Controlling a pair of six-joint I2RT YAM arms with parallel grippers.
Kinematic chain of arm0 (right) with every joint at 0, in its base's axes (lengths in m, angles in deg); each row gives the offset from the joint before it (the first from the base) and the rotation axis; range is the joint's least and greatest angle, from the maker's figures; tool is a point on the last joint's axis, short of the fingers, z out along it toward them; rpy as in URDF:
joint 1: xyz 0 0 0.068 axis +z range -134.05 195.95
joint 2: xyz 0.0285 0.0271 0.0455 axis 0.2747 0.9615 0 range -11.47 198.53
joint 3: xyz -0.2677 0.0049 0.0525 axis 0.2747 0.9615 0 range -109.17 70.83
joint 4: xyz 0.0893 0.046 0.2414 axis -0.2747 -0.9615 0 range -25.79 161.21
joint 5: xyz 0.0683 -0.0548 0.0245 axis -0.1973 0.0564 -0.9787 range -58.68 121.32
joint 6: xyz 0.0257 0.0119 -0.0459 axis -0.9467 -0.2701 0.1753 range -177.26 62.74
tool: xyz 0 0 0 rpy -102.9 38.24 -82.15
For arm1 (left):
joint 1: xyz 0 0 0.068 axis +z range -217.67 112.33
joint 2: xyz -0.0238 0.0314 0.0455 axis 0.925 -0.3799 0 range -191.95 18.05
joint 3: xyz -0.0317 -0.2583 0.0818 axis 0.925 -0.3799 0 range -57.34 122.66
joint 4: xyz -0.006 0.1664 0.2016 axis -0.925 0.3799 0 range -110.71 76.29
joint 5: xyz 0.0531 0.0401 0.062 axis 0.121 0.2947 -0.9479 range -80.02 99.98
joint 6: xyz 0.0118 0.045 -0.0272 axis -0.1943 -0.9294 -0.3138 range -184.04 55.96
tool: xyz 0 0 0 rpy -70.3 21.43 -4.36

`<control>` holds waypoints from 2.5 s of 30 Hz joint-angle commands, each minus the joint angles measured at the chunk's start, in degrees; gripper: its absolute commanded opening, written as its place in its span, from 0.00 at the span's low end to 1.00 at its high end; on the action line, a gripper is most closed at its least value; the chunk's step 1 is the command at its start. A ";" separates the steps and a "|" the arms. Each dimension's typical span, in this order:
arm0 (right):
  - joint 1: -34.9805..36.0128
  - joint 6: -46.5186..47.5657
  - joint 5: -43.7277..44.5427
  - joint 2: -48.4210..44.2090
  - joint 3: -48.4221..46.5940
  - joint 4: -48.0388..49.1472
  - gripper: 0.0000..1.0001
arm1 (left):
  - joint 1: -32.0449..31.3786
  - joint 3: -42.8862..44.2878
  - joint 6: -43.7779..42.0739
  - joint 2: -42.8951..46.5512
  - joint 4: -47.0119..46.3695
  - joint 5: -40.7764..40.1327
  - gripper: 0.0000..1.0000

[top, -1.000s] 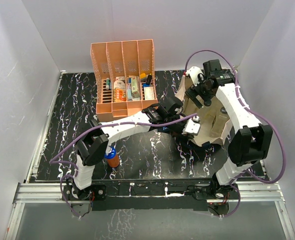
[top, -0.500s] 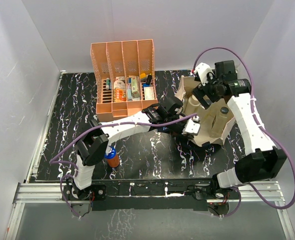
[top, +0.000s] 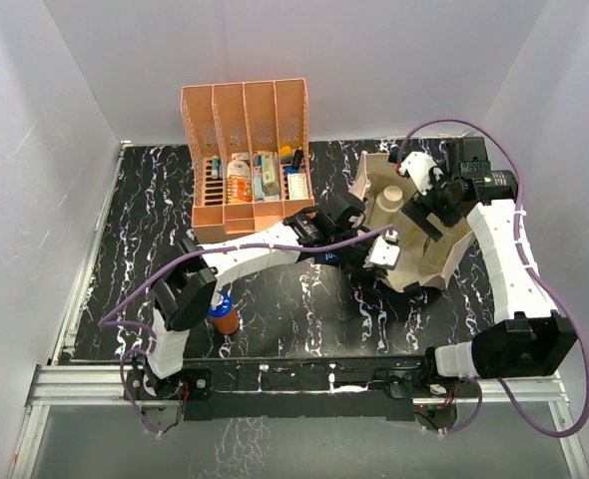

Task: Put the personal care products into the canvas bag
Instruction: Adjust the care product in the canvas bag.

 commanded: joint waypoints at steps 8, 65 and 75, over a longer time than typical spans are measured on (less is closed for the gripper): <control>-1.47 9.99 1.13 3.25 0.93 -1.10 0.99 | -0.80 1.82 0.35 2.38 -0.02 2.91 0.00; -1.47 -12.43 5.91 0.48 10.05 5.85 0.21 | -0.88 1.83 0.38 2.18 0.06 2.91 0.00; -1.47 -4.34 8.62 -2.14 10.38 4.61 0.54 | -0.84 1.93 0.66 2.12 -0.20 3.00 0.00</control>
